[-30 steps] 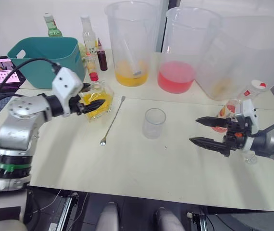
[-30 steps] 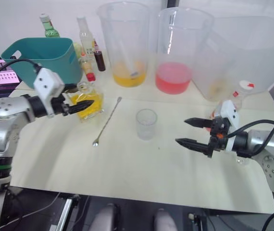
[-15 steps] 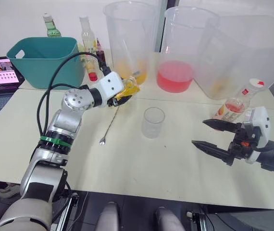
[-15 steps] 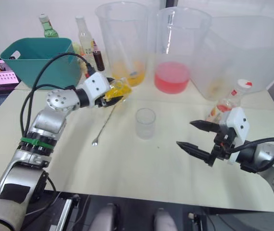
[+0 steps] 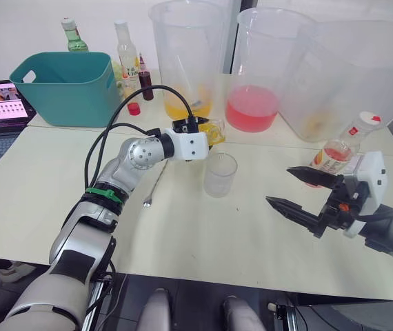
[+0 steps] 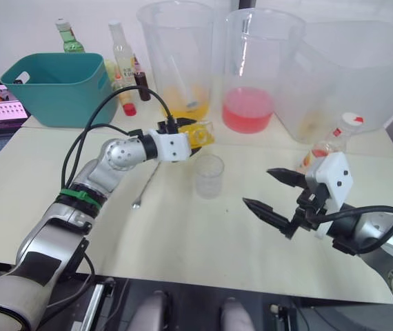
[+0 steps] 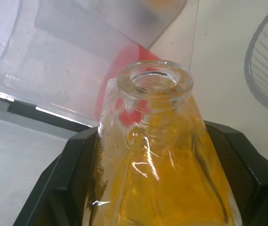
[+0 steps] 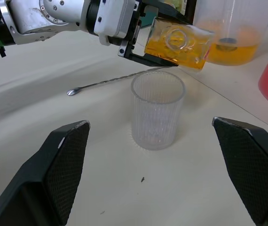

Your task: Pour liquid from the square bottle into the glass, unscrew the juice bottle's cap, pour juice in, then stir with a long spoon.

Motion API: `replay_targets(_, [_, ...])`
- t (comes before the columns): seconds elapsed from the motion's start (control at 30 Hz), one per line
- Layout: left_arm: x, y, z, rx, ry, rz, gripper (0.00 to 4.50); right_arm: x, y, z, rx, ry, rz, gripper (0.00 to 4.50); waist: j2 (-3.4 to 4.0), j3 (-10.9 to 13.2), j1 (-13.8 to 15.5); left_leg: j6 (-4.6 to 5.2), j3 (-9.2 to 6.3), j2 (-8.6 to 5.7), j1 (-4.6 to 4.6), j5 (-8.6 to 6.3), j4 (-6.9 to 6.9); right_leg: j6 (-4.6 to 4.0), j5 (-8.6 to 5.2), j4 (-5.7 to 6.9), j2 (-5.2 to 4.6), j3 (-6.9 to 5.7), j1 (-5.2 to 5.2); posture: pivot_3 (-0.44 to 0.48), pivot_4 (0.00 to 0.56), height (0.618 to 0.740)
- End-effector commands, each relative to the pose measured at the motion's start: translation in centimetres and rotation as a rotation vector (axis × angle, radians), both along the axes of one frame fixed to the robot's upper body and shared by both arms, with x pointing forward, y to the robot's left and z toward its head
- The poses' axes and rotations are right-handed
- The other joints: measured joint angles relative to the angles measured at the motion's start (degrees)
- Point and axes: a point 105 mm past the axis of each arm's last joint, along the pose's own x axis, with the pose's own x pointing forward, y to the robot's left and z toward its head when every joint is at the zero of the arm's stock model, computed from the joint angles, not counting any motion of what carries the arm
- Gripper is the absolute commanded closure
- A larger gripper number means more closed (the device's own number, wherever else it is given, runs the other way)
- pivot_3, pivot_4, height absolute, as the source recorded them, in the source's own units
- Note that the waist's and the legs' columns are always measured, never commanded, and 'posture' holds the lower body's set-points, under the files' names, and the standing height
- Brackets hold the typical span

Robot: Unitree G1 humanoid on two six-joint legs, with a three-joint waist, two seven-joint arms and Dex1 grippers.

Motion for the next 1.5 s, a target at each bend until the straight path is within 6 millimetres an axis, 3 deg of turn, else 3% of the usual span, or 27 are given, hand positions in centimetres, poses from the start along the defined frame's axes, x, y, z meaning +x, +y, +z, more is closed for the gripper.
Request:
replay_targets(0.03, [-1.0,-1.3,5.1,-0.09,-0.185,-0.062,1.7,-0.6,0.1,1.0,-0.001,-0.052,-0.005,0.08,0.0,0.0,0.02,0.0,0.0,0.0,-0.01,0.01,0.0,0.0,0.0,0.0,0.0,0.01,-0.01,0.0,0.15,0.735])
replay_targets(0.87, [-2.0,-2.2,5.1,0.039,-0.518,-0.106,1.7,-0.7,-0.1,0.9,0.0,-0.061,-0.033,0.08,0.0,0.0,0.18,-0.03,0.0,-0.04,-0.03,0.08,0.02,0.0,0.0,0.12,-0.03,-0.02,-0.04,0.0,0.15,0.735])
replay_targets(1.5, [-2.6,-2.5,4.7,0.078,-0.611,-0.14,1.7,-0.4,0.0,1.1,0.0,-0.067,-0.046,0.08,0.0,0.0,0.17,-0.06,0.0,-0.06,-0.02,0.12,0.02,0.0,0.0,0.22,-0.05,-0.03,-0.06,0.0,0.15,0.735])
